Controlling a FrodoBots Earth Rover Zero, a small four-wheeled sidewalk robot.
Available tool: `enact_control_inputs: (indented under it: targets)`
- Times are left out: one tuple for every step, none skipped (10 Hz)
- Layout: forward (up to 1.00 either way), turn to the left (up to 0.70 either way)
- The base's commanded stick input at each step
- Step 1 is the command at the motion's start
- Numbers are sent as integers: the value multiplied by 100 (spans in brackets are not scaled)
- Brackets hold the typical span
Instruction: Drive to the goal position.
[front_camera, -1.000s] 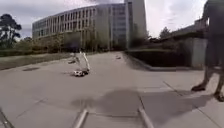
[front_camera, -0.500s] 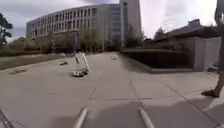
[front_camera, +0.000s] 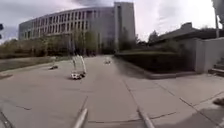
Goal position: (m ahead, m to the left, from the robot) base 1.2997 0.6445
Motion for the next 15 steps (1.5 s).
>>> enact_control_inputs:
  targets:
    - [100,-8]
    - [100,-27]
    - [100,-27]
    - [100,-27]
    - [100,-27]
    - [100,-27]
    - [100,-20]
    - [100,-2]
    - [100,0]
    - [100,0]
    - [100,0]
    - [100,0]
    - [100,0]
    - [100,-27]
    - [100,-15]
